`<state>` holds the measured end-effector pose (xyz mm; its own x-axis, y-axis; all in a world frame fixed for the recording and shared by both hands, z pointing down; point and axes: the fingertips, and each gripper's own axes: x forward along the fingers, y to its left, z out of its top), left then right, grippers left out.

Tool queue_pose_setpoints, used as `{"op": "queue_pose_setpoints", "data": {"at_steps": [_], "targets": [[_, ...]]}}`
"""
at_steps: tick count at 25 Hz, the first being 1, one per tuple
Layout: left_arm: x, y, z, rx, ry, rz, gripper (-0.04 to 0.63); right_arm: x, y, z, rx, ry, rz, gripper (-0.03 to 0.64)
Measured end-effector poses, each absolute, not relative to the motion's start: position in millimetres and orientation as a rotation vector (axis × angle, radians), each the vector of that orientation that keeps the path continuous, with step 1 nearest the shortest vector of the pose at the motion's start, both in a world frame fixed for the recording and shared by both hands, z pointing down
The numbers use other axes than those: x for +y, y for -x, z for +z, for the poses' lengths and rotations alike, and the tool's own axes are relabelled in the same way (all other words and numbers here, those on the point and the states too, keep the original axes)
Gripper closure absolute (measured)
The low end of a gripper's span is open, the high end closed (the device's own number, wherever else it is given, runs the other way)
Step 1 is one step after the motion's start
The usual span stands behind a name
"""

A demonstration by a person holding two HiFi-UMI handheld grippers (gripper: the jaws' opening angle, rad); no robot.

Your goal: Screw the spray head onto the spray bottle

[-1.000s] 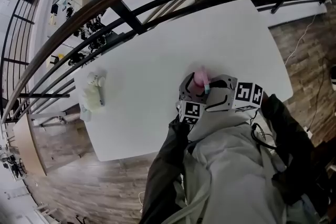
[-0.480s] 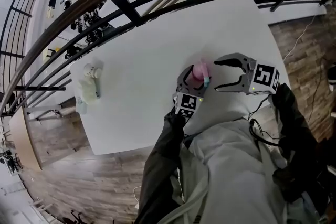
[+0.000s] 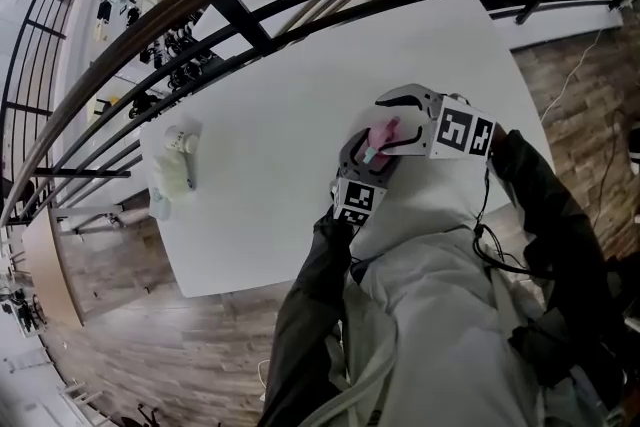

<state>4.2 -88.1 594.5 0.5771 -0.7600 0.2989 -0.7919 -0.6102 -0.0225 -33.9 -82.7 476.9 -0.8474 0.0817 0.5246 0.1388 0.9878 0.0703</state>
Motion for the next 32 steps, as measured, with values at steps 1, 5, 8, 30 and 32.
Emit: {"op": "queue_pose_setpoints", "data": {"at_steps": [1,5,8,30,32], "targets": [[-88.8,-4.1,594.7,-1.328,-2.687,0.43,0.232,-80.4,29.6,478.7,-2.577,0.159,-0.113,0.311],[-91.1,-1.0,584.0,-1.326,-2.659,0.44,0.232,-68.1,9.8,480.7,-2.548,0.161,-0.08,0.396],[-90.1,-3.0,595.6,-1.324,-2.679,0.436,0.232,-57.0,4.5,477.1,-2.58,0.111,-0.021,0.397],[-76.4,13.6,572.0,-1.413,-2.607,0.291,0.233,-101.4,-57.7,503.6,-2.791,-0.675,0.328,0.408],[-65.0,16.9,568.4,-1.416,-2.614,0.319,0.233,-96.7,-69.5,513.9,-2.774,-0.727,0.401,0.408]]}}
